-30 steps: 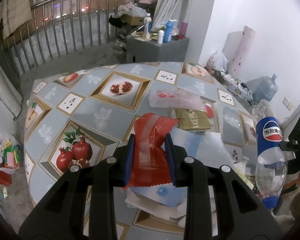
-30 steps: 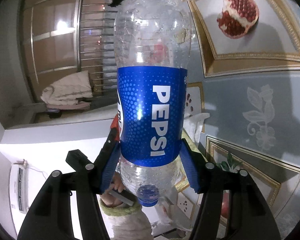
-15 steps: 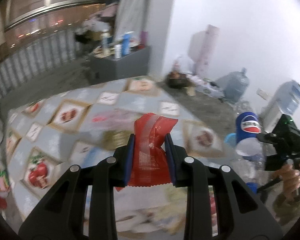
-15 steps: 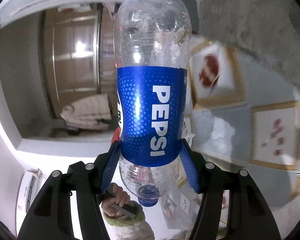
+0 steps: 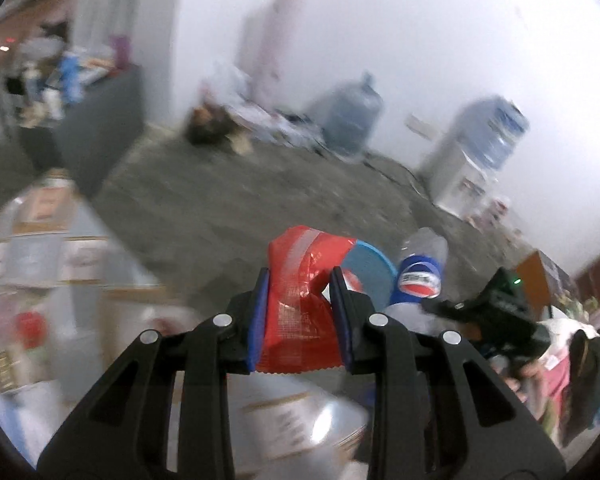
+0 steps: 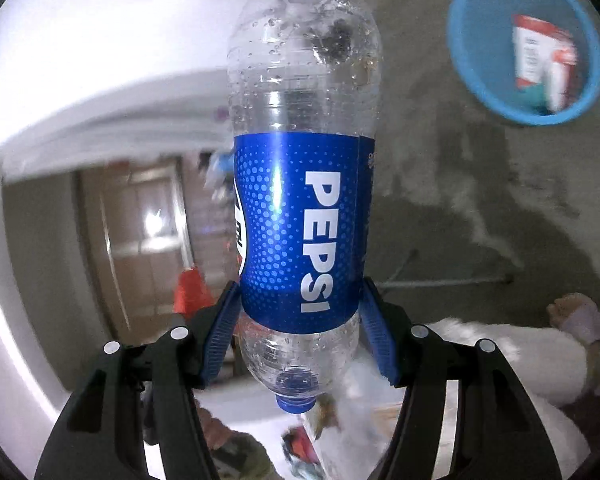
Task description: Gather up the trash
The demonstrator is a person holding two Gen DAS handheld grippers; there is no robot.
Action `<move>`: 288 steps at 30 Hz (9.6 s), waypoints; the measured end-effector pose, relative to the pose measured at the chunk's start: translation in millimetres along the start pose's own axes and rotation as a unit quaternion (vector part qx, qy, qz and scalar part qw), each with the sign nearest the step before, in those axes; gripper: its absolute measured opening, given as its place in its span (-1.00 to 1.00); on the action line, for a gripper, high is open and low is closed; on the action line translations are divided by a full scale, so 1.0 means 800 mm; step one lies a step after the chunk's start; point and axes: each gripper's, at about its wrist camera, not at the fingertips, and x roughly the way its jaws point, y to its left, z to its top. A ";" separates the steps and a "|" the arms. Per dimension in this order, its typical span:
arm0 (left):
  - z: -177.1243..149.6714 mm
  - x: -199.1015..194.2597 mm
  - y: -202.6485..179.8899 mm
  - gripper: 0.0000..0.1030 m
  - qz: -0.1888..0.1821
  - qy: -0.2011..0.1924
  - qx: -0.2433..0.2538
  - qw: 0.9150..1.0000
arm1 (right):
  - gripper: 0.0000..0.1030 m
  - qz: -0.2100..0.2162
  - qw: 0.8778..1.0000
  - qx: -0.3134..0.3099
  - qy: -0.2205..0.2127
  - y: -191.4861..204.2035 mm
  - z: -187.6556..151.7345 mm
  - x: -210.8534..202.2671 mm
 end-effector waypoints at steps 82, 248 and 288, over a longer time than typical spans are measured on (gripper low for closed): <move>-0.371 -0.336 0.223 0.83 0.235 -0.226 -0.295 0.898 | 0.87 -0.199 0.761 -0.609 0.099 0.196 -0.328 0.182; -0.380 -0.239 0.159 0.39 0.202 -0.068 -0.210 0.954 | -0.89 -0.247 0.847 -0.441 0.166 0.123 -0.272 0.125; -0.377 -0.171 0.150 0.49 0.233 -0.002 -0.186 0.954 | -0.79 -0.331 0.821 -0.435 0.162 0.098 -0.273 0.140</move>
